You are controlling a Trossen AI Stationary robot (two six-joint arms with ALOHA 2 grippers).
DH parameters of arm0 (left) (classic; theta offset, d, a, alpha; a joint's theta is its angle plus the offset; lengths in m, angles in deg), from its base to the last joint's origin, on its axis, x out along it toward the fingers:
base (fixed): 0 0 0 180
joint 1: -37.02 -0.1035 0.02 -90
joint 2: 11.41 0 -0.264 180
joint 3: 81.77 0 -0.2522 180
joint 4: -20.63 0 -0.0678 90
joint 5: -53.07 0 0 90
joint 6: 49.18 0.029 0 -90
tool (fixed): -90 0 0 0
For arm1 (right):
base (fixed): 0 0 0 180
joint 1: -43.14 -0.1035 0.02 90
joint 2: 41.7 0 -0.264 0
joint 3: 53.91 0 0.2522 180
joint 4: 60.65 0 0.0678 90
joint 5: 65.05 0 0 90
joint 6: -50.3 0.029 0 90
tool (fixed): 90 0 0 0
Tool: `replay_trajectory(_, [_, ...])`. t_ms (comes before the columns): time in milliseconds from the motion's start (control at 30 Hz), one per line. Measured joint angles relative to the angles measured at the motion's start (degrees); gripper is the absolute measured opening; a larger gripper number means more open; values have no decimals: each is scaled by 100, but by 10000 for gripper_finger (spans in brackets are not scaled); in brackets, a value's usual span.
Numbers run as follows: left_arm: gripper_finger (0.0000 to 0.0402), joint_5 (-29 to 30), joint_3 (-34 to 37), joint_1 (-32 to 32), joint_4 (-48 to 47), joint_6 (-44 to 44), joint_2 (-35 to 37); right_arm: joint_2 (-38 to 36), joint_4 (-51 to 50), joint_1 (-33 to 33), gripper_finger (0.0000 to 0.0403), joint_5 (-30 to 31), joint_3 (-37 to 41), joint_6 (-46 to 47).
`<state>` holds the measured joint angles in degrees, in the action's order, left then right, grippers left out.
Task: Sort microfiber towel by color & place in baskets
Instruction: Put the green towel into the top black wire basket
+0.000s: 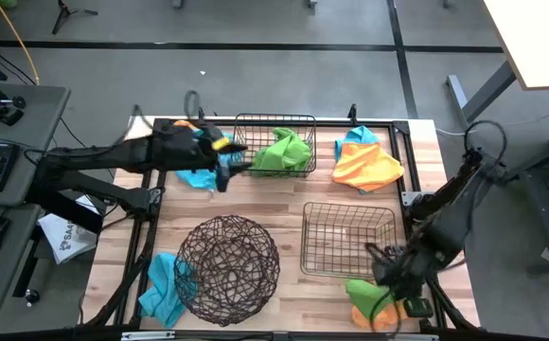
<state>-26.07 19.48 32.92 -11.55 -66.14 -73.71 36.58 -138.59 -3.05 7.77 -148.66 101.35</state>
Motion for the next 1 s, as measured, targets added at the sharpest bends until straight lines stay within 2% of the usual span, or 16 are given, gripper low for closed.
replay_trajectory(67, [262, 142, -81, 0, 182, 235, 205, -158, 5, 212, 2, 796, -474, -54])
replay_trajectory(167, [262, 288, -97, 0, 574, 554, 489, -291, 43, 635, 1, 2328, -1125, -721])
replay_trajectory(300, [262, 319, -97, 0, 898, 761, 690, -324, 303, 1386, 1, 3926, -1760, -2432])
replay_trajectory(400, [262, 319, -97, 0, 938, 648, 756, -309, 1080, 2059, 1, 4589, -1814, -3837])
replay_trajectory(533, [262, 172, -94, 3, 932, 483, 756, -161, 2620, 3054, 0, 4450, -1609, -5357])
replay_trajectory(667, [262, 123, -90, 106, 1235, 482, 760, 155, 3911, 3956, 0, 4043, -1559, -6203])
replay_trajectory(867, [262, -145, -86, 310, 2325, 1049, 994, 745, 5129, 5046, 0, 3339, -1559, -6379])
replay_trajectory(1000, [262, -131, -86, 339, 2423, 1157, 1173, 1187, 5565, 5539, 0, 3189, -1559, -6265])
